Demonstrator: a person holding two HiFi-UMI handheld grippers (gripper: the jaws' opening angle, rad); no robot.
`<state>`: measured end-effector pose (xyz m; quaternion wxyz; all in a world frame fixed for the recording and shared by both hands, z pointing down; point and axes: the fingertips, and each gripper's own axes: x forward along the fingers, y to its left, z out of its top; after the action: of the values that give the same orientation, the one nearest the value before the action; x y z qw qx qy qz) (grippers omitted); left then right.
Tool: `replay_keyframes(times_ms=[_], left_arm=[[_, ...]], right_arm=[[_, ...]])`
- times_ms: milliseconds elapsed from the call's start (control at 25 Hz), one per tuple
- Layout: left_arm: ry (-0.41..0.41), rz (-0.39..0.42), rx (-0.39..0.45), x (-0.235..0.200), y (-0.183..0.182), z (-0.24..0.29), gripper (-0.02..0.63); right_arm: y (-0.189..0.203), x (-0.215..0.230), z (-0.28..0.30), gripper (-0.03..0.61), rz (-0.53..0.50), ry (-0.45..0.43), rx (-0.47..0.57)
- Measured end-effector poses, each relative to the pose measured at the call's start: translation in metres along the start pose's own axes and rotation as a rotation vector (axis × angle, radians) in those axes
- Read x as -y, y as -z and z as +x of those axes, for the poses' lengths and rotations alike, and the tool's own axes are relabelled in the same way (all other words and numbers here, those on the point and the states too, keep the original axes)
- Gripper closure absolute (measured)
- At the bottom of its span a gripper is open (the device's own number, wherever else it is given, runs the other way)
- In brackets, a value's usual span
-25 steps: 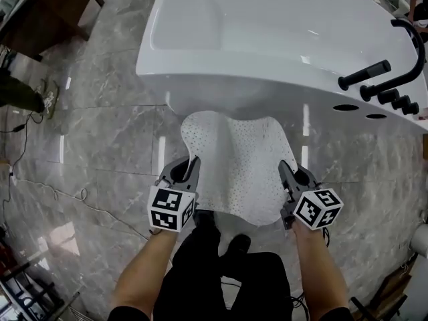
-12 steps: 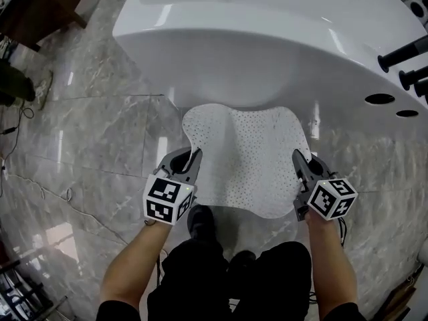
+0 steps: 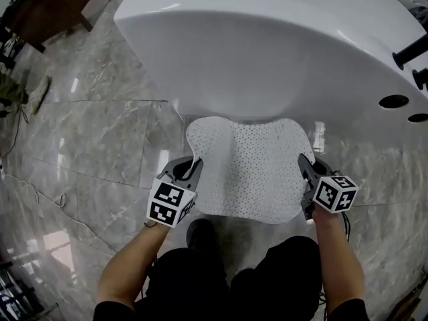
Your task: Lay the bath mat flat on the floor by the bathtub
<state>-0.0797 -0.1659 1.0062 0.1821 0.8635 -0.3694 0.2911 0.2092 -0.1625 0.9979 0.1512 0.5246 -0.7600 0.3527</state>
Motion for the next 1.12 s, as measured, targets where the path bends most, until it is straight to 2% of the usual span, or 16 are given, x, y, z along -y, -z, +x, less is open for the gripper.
replay_keyframes(times_ms=[160, 360, 640, 840, 1000, 1120], left_arm=[[-0.002, 0.035, -0.027, -0.006, 0.012, 0.003, 0.594], [0.004, 0.033, -0.023, -0.010, 0.013, 0.005, 0.594], [-0.012, 0.036, -0.005, -0.013, 0.005, 0.007, 0.592], [-0.005, 0.041, -0.081, -0.012, 0.028, 0.013, 0.592], [-0.012, 0.049, -0.146, -0.016, 0.049, 0.023, 0.591], [-0.029, 0.023, -0.197, -0.026, 0.064, 0.031, 0.591]], right_arm=[[0.006, 0.009, 0.007, 0.549, 0.004, 0.015, 0.002], [0.009, 0.013, 0.011, 0.549, 0.013, 0.027, 0.009], [-0.007, 0.003, 0.010, 0.549, -0.113, 0.025, 0.036], [0.005, 0.022, 0.016, 0.549, -0.130, 0.066, 0.007], [0.031, 0.042, 0.018, 0.543, -0.188, 0.123, -0.082], [0.057, 0.053, 0.026, 0.537, -0.223, 0.150, -0.149]])
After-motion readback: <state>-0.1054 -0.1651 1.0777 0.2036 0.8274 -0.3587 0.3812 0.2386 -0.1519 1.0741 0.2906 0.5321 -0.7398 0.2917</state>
